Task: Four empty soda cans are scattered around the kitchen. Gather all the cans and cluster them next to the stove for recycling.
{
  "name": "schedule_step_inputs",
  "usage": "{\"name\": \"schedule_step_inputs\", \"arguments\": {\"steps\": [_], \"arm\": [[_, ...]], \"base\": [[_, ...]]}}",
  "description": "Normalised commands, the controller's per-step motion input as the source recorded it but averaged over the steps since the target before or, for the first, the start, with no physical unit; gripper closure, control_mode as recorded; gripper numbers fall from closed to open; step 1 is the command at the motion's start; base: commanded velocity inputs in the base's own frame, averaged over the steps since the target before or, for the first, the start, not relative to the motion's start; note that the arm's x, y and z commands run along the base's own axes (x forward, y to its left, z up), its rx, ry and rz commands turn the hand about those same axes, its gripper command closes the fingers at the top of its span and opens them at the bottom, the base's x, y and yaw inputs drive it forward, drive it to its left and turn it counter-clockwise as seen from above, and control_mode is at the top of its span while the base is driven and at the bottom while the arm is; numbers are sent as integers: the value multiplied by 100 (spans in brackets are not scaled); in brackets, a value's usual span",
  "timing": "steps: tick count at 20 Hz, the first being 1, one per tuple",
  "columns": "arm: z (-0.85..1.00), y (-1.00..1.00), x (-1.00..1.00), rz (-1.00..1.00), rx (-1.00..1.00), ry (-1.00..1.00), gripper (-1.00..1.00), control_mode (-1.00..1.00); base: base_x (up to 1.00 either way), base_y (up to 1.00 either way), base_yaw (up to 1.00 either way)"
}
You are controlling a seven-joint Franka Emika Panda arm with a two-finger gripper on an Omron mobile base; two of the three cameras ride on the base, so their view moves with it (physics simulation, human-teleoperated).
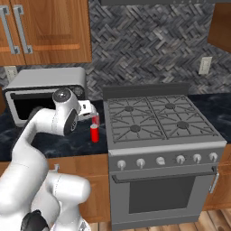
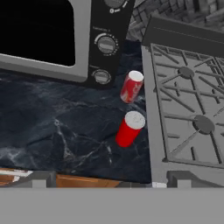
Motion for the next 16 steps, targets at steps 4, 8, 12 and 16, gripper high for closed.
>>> {"name": "schedule_step_inputs", "arguments": {"steps": [4, 8, 12, 16], "arm": [[33, 0, -76, -13, 0, 0, -100, -100], [20, 0, -77, -10, 0, 0, -100, -100], [10, 0, -78, -5, 2, 0, -100, -100], [11, -6, -76, 0, 4, 0, -100, -100]], "base": [[0, 0, 0], [0, 0, 0], [0, 0, 0], [0, 0, 0]]}}
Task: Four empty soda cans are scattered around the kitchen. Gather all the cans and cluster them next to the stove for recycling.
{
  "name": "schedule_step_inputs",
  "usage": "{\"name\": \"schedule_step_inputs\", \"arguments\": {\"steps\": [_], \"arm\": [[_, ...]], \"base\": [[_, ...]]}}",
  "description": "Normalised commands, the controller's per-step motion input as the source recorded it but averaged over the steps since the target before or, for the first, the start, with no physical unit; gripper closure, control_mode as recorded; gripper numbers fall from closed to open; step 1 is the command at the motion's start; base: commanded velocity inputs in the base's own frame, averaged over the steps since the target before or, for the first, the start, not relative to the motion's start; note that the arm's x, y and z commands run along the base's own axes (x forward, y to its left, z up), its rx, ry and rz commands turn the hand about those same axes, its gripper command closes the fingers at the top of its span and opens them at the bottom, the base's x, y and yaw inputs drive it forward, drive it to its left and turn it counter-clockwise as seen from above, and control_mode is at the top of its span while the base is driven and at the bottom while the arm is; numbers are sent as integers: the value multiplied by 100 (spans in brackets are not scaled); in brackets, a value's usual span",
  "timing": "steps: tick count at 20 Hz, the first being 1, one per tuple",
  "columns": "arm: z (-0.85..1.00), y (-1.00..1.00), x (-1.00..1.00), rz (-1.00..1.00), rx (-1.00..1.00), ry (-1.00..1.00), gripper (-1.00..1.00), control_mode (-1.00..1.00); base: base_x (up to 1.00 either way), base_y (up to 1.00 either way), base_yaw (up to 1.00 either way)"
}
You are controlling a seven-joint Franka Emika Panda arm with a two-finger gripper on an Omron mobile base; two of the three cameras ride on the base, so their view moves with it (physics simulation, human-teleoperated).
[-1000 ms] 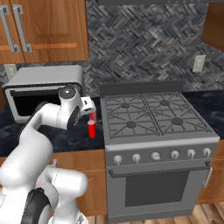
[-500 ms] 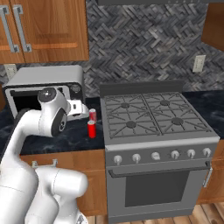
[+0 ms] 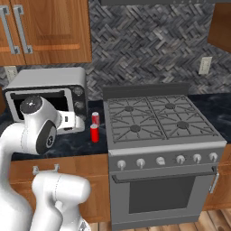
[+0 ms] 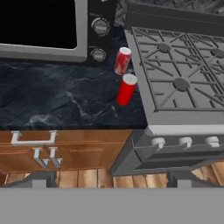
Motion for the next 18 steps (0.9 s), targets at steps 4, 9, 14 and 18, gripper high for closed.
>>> {"name": "schedule_step_inputs", "arguments": {"steps": [4, 9, 14, 18], "arm": [[16, -16, -50, 0, 5, -1, -100, -100], [6, -11, -4, 0, 1, 0, -100, -100], [2, -15, 0, 0, 0, 0, -100, -100], [0, -20, -4, 0, 1, -1, -100, -100]], "base": [[0, 0, 0], [0, 0, 0], [0, 0, 0], [0, 0, 0]]}}
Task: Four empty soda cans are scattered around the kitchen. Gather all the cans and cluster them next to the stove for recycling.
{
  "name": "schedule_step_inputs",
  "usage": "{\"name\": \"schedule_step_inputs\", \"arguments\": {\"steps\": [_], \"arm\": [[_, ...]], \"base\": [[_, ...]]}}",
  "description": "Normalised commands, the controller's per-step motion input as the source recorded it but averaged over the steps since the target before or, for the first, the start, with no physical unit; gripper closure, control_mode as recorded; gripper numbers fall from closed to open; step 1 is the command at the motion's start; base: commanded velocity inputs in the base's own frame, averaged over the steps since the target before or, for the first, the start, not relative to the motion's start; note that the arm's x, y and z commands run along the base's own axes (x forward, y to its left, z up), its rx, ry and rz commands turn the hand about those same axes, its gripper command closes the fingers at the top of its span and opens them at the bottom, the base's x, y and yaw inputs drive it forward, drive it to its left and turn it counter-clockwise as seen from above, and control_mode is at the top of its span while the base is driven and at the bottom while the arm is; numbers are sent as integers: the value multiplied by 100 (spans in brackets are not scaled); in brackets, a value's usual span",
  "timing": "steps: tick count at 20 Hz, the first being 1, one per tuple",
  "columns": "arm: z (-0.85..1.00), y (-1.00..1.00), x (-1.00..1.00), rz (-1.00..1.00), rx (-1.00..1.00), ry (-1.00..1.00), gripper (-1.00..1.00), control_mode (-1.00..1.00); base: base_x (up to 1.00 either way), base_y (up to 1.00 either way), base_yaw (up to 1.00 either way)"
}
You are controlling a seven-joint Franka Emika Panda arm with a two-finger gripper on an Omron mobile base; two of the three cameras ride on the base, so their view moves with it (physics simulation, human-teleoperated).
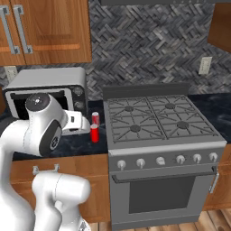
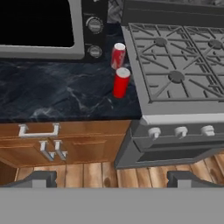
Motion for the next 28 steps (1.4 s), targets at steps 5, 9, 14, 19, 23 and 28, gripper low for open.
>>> {"name": "schedule_step_inputs", "arguments": {"steps": [5, 9, 14, 19, 23, 28], "arm": [[0, 0, 0, 0, 0, 0, -100, 100], [0, 0, 0, 0, 0, 0, -100, 100], [0, 0, 0, 0, 0, 0, -100, 100], [0, 0, 0, 0, 0, 0, -100, 100], [0, 0, 0, 0, 0, 0, -100, 100], [0, 0, 0, 0, 0, 0, -100, 100]], "base": [[-51, -25, 0], [-67, -18, -1], [-65, -10, -8], [-52, 0, -18], [-31, 0, -30], [-25, 0, -35]]}}
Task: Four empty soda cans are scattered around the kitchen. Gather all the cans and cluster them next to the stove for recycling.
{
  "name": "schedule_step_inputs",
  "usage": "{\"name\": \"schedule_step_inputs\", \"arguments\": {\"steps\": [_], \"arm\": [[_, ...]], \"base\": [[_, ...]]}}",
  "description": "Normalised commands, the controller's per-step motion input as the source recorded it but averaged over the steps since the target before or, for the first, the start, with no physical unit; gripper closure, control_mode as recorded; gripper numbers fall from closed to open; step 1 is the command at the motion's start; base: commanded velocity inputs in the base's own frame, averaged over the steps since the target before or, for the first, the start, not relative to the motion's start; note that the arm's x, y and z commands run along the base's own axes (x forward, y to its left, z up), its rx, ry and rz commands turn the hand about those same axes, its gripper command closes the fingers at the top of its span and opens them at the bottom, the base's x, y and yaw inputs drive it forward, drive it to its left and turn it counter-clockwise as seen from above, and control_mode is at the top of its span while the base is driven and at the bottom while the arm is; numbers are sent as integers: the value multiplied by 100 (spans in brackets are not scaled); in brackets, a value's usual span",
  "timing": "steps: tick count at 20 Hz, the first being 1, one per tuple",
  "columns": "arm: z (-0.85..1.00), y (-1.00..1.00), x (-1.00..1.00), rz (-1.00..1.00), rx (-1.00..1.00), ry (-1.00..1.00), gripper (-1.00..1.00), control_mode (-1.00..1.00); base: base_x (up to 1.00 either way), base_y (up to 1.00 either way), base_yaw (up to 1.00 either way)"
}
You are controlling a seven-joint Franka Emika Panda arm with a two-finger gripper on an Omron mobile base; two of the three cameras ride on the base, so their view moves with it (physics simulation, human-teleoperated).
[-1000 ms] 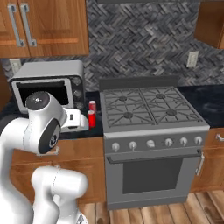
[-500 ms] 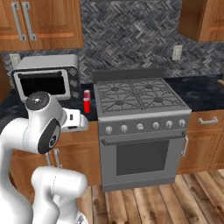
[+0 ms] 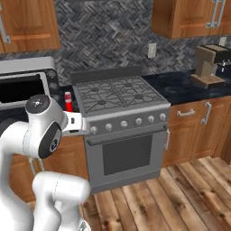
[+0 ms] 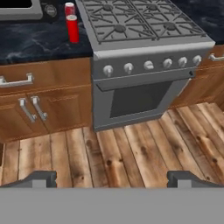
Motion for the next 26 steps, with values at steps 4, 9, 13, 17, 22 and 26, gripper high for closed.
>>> {"name": "schedule_step_inputs", "arguments": {"steps": [4, 9, 13, 17, 22, 26], "arm": [[0, 0, 0, 0, 0, 0, -100, 100], [0, 0, 0, 0, 0, 0, -100, 100], [0, 0, 0, 0, 0, 0, -100, 100], [0, 0, 0, 0, 0, 0, -100, 100], [0, 0, 0, 0, 0, 0, -100, 100], [0, 0, 0, 0, 0, 0, -100, 100]], "base": [[-24, 0, -39], [-29, 0, -43], [-29, 0, -46], [-30, 0, -45], [-33, 0, -45], [-34, 0, -46]]}}
